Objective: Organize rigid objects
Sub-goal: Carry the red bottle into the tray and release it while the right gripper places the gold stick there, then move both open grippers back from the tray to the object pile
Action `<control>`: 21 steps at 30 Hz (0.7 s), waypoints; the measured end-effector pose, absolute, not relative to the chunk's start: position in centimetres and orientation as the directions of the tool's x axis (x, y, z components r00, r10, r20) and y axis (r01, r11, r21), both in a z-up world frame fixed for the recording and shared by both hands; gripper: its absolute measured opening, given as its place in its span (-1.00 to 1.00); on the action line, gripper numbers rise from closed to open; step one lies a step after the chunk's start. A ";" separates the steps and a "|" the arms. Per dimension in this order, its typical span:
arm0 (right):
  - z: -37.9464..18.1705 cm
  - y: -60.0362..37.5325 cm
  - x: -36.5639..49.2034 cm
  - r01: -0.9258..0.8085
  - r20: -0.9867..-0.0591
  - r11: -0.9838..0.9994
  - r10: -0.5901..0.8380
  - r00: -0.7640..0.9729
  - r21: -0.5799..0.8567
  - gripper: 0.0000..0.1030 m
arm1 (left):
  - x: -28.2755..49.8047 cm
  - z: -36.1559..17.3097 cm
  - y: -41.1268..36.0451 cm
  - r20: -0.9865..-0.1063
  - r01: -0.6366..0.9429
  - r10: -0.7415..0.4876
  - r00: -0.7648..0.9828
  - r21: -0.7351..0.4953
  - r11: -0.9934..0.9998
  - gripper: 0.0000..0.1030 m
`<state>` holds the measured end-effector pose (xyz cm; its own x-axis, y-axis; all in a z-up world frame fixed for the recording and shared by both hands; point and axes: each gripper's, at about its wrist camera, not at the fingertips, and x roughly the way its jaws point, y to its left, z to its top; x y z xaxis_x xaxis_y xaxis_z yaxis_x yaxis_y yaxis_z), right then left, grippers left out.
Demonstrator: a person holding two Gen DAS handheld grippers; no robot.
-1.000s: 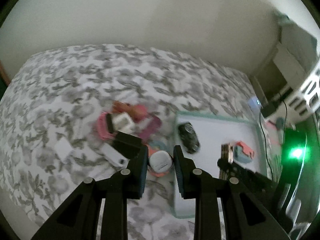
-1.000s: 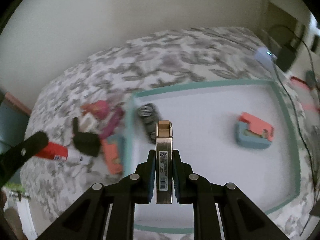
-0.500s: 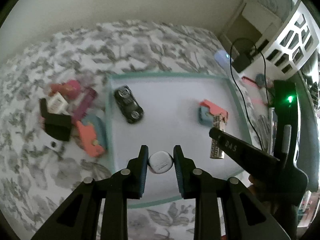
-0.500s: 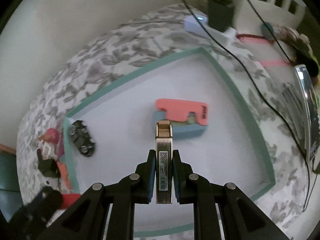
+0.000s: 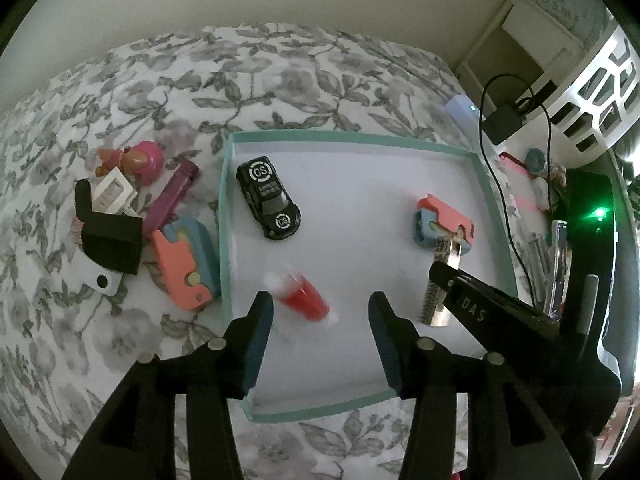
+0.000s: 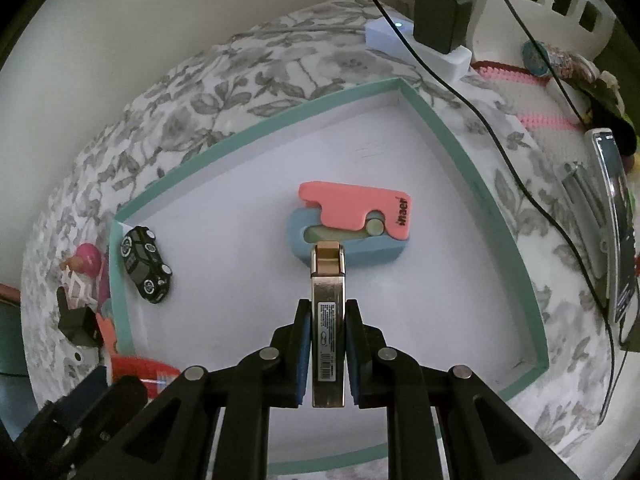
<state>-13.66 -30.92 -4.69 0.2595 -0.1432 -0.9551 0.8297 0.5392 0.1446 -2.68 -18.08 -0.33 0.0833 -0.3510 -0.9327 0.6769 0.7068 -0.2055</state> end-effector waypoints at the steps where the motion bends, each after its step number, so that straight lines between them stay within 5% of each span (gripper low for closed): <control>1: -4.6 -30.9 -13.6 0.828 -0.954 0.541 -0.145 0.264 0.147 -0.65 | -2.6 -0.2 -18.0 -0.933 0.676 -0.350 0.086 -0.203 0.708 0.06; 12: -4.6 -30.9 -13.3 0.820 -0.950 0.556 -0.159 0.267 0.137 -0.52 | -0.5 0.6 -16.2 -0.926 0.617 -0.348 0.146 -0.190 0.764 0.57; 14: -4.5 -30.9 -13.3 0.820 -0.949 0.557 -0.169 0.268 0.132 -0.14 | 0.3 0.6 -15.5 -0.925 0.591 -0.347 0.156 -0.194 0.783 0.63; 17: -4.3 -31.0 -13.4 0.819 -0.943 0.558 -0.181 0.280 0.136 0.19 | 1.4 0.4 -14.5 -0.922 0.546 -0.350 0.168 -0.208 0.811 0.66; 21: -4.2 -30.9 -13.2 0.814 -0.937 0.564 -0.193 0.291 0.137 0.30 | 2.9 0.2 -12.8 -0.917 0.482 -0.350 0.191 -0.223 0.847 0.88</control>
